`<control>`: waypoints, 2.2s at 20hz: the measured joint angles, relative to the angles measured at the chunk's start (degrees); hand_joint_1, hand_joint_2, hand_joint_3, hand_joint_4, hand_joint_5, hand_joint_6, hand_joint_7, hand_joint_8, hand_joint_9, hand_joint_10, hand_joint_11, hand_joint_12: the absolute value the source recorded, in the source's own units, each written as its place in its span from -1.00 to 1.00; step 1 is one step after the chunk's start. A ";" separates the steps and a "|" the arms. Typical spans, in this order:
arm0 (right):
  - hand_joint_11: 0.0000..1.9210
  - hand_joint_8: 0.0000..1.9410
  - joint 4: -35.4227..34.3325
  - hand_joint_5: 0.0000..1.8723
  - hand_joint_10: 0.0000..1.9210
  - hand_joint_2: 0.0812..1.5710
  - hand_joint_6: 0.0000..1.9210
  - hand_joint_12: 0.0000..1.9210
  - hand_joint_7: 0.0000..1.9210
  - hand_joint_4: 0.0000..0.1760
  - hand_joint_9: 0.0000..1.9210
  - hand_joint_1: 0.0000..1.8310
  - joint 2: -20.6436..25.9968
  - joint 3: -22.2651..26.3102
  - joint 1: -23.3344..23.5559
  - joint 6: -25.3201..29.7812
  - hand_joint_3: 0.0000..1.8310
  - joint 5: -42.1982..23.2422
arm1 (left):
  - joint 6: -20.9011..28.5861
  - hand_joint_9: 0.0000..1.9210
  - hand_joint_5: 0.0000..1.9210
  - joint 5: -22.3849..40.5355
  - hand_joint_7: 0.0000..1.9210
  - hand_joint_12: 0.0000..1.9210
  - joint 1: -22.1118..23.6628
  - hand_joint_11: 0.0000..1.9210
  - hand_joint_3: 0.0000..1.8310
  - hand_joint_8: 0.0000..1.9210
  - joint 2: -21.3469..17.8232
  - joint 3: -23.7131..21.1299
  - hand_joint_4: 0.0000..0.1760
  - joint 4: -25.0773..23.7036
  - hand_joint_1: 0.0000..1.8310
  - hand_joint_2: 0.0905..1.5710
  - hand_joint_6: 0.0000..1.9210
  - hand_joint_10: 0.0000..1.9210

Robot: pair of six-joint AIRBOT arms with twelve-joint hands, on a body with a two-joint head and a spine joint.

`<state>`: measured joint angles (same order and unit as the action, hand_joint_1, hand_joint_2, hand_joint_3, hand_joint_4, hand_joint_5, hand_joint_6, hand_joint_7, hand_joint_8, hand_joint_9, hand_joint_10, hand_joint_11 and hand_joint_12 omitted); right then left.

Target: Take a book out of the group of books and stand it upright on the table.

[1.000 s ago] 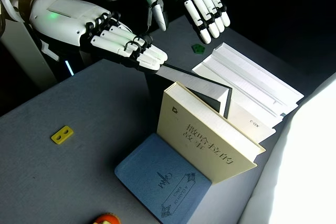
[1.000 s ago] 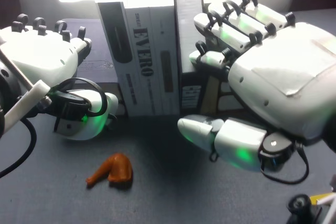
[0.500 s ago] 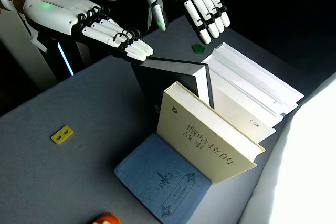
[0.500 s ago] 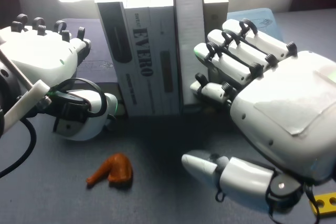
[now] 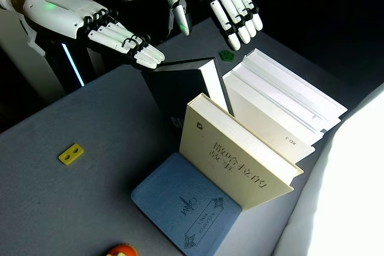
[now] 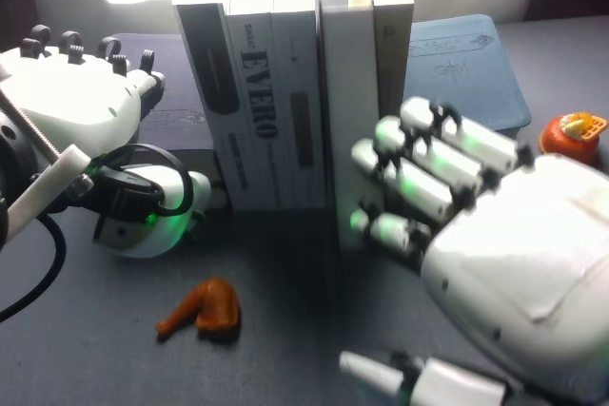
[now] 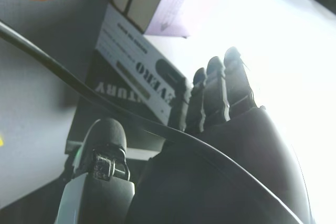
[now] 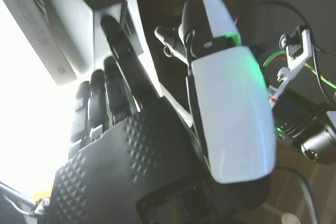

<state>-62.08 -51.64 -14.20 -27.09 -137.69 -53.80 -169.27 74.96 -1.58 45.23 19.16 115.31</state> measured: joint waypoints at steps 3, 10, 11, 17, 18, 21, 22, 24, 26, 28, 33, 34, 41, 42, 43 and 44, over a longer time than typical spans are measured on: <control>-1.00 -1.00 -0.31 -0.41 -1.00 0.50 -0.99 -1.00 -0.95 -1.00 -1.00 -1.00 -0.07 0.66 -1.42 -0.17 -1.00 0.68 | 0.00 -1.00 -0.95 -0.02 -1.00 -1.00 0.04 -1.00 -1.00 -1.00 0.00 0.00 -1.00 0.00 -0.87 0.77 -1.00 -1.00; -1.00 -1.00 0.09 -0.41 -1.00 0.51 -0.99 -1.00 -0.94 -0.96 -1.00 -1.00 -1.86 -3.10 -3.56 1.14 -0.99 3.30 | -0.22 -1.00 -0.94 0.00 -0.99 -1.00 0.04 -1.00 -1.00 -1.00 0.00 0.00 -1.00 0.00 -0.89 0.77 -1.00 -1.00; -1.00 -1.00 -0.35 -0.42 -1.00 0.51 -0.99 -1.00 -0.95 -0.98 -1.00 -1.00 -2.08 -3.67 -3.56 1.25 -0.99 4.00 | -0.22 -1.00 -0.94 0.07 -1.00 -1.00 0.04 -1.00 -1.00 -1.00 0.00 0.00 -1.00 0.00 -0.88 0.77 -1.00 -1.00; -1.00 -1.00 -0.09 -0.42 -1.00 0.52 -0.99 -1.00 -0.95 -0.99 -1.00 -1.00 -3.80 -7.67 -3.54 1.95 -0.99 5.27 | -0.22 -1.00 -0.94 0.07 -1.00 -1.00 0.04 -1.00 -1.00 -1.00 0.00 0.00 -1.00 0.00 -0.88 0.77 -1.00 -1.00; -1.00 -0.98 -0.09 -0.41 -1.00 0.50 -0.99 -1.00 -0.90 -0.96 -0.99 -1.00 -4.31 -8.41 -3.54 2.05 -1.00 5.55 | -0.20 -1.00 -0.96 0.02 -1.00 -1.00 0.04 -1.00 -1.00 -1.00 0.00 0.00 -1.00 0.00 -0.95 0.78 -1.00 -1.00; -1.00 -0.98 -0.20 -0.41 -0.99 0.50 -0.99 -1.00 -0.89 -0.95 -0.99 -1.00 -5.01 -9.77 -4.24 2.49 -1.00 6.58 | -0.22 -1.00 -0.97 0.07 -1.00 -1.00 0.04 -1.00 -0.99 -1.00 0.00 0.00 -1.00 -0.02 -0.97 0.78 -0.99 -1.00; -1.00 -0.99 -0.02 -0.41 -1.00 0.52 -0.99 -1.00 -0.92 -1.00 -1.00 -1.00 -5.05 -9.77 -4.44 2.49 -0.99 6.60 | -0.22 -1.00 -0.95 0.07 -0.99 -1.00 0.04 -1.00 -1.00 -1.00 0.00 0.00 -1.00 0.00 -0.92 0.78 -0.99 -1.00; -1.00 -1.00 0.13 -0.42 -1.00 0.52 -0.99 -1.00 -0.93 -1.00 -1.00 -1.00 -5.05 -9.66 -5.22 2.27 -0.99 6.91 | -0.22 -1.00 -0.95 0.04 -0.99 -1.00 0.04 -1.00 -1.00 -1.00 0.00 0.00 -1.00 0.00 -0.91 0.78 -0.99 -1.00; -1.00 -0.99 -0.15 -0.40 -1.00 0.52 -0.99 -1.00 -0.91 -1.00 -1.00 -1.00 -4.96 -8.59 -6.12 1.55 -0.99 6.34 | -0.22 -1.00 -0.94 0.09 -0.99 -1.00 0.04 -1.00 -1.00 -1.00 0.00 0.00 -1.00 0.00 -0.89 0.77 -0.99 -1.00; -1.00 -0.99 -0.44 -0.40 -1.00 0.52 -0.99 -1.00 -0.90 -1.00 -1.00 -1.00 -4.79 -6.38 -7.10 0.44 -0.99 6.08 | -0.24 -1.00 -0.94 0.07 -0.99 -1.00 0.04 -1.00 -1.00 -1.00 0.00 0.00 -1.00 0.00 -0.89 0.77 -0.99 -1.00; -1.00 -0.99 -0.22 -0.41 -1.00 0.52 -0.99 -1.00 -0.90 -1.00 -1.00 -1.00 -3.10 -1.79 -7.50 -0.22 -0.99 4.52 | -0.28 -1.00 -0.95 0.39 -1.00 -1.00 0.02 -1.00 -1.00 -1.00 0.00 0.00 -1.00 0.00 -0.93 0.78 -1.00 -1.00; -1.00 -0.99 -0.26 -0.41 -1.00 0.52 -0.99 -1.00 -0.90 -1.00 -1.00 -1.00 -2.82 -1.36 -7.48 -0.26 -0.99 3.82 | -0.28 -1.00 -0.95 0.48 -1.00 -1.00 0.02 -1.00 -1.00 -1.00 0.00 0.00 -1.00 0.00 -0.94 0.78 -1.00 -1.00; -1.00 -0.99 6.64 -0.41 -1.00 0.52 -0.99 -1.00 -0.88 -1.00 -0.99 -1.00 -2.36 -2.19 -1.97 0.44 -1.00 3.02 | -0.31 -1.00 -0.94 0.63 -0.99 -1.00 0.04 -1.00 -1.00 -1.00 0.00 0.00 -1.00 0.00 -0.87 0.77 -0.99 -1.00; -1.00 -0.99 9.05 -0.41 -1.00 0.52 -0.99 -1.00 -0.88 -1.00 -0.99 -1.00 -2.38 -2.60 -1.38 1.33 -1.00 2.64 | -0.35 -1.00 -0.94 0.52 -1.00 -1.00 0.04 -1.00 -1.00 -1.00 0.00 0.00 -1.00 -0.02 -0.87 0.77 -0.99 -1.00; -1.00 -0.98 11.23 -0.40 -1.00 0.52 -0.99 -1.00 -0.87 -1.00 -0.99 -1.00 -2.38 -3.28 -0.87 2.21 -1.00 2.49 | -0.35 -1.00 -0.95 0.46 -0.99 -1.00 0.04 -1.00 -1.00 -1.00 0.02 0.00 -1.00 0.00 -0.91 0.77 -0.99 -1.00; -1.00 -0.98 13.22 -0.37 -0.98 0.52 -0.99 -0.87 -0.78 -1.00 -0.88 -1.00 -2.43 -4.42 0.04 3.02 -1.00 2.25 | -0.35 -0.96 -0.91 0.46 -0.93 -0.99 0.04 -0.99 -1.00 -0.99 0.00 0.00 -1.00 0.00 -0.90 0.77 -0.99 -0.99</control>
<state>-48.86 -54.06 -18.61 -27.05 -134.67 -51.55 -169.62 75.42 -1.54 45.23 19.16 115.31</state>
